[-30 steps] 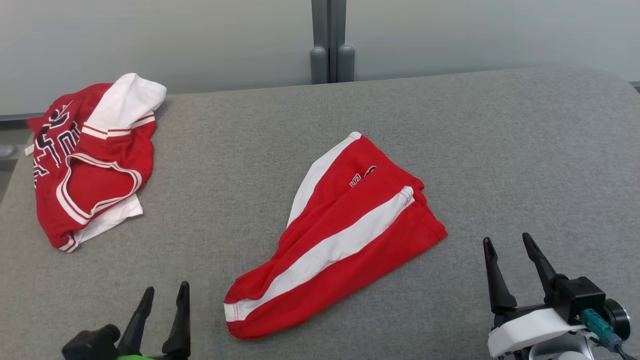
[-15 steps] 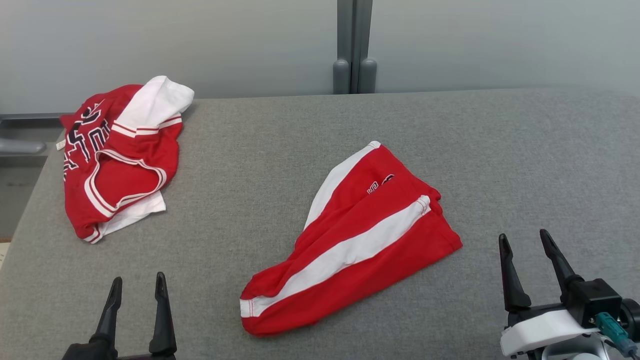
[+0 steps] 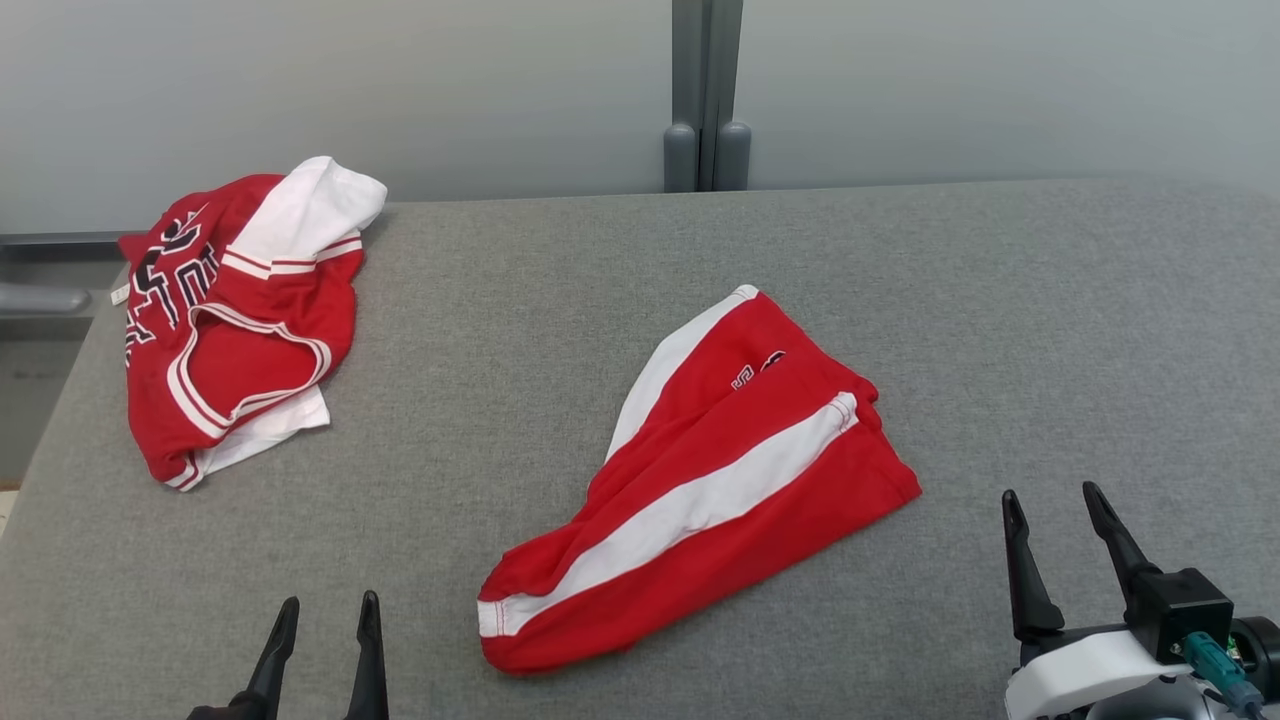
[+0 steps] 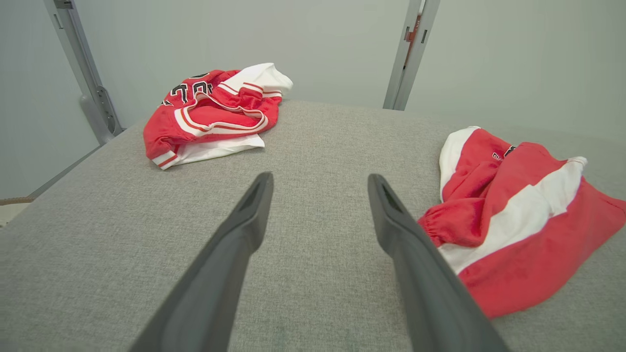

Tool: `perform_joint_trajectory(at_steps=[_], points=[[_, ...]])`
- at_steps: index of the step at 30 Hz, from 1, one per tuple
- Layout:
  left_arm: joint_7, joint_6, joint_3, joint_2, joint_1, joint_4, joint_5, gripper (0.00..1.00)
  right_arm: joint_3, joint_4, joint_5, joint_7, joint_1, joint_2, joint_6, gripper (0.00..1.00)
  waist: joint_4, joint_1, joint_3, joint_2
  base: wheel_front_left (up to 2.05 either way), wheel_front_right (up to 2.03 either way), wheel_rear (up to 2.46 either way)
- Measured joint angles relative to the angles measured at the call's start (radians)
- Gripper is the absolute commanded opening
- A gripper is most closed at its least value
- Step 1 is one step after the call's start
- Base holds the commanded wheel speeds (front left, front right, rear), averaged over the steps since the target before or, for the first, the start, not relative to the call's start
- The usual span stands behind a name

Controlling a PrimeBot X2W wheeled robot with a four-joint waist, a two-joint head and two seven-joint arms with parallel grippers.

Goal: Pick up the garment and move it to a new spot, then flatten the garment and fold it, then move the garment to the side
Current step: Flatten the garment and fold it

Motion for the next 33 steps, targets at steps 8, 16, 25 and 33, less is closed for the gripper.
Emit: perform_joint_trajectory(at_steps=[8, 16, 25, 33], points=[[0.0, -0.002, -0.017, -0.001, 0.0, 0.003, -0.02, 1.0, 0.001, 0.005, 0.0, 0.0, 0.0, 0.0, 0.0, 1.0, -0.005, 0.0, -0.007, 0.0, 0.0, 0.0, 0.0], [0.0, -0.002, -0.025, -0.001, 0.0, 0.002, -0.019, 1.0, 0.005, 0.007, 0.001, 0.0, -0.001, 0.0, 0.0, 1.0, -0.004, 0.0, -0.006, 0.0, 0.0, 0.0, 0.0], [0.0, -0.002, -0.042, 0.001, -0.004, 0.009, -0.039, 1.0, 0.028, 0.046, 0.037, 0.0, -0.04, -0.001, 0.0, 1.0, 0.008, 0.0, -0.007, 0.0, 0.0, 0.0, 0.0], [0.201, -0.003, -0.114, 0.054, -0.016, 0.018, -0.207, 1.0, 0.132, 0.212, -0.041, 0.189, -0.309, 0.002, 0.0, 1.0, 0.032, 0.0, 0.006, 0.0, 0.0, 0.0, 0.0]])
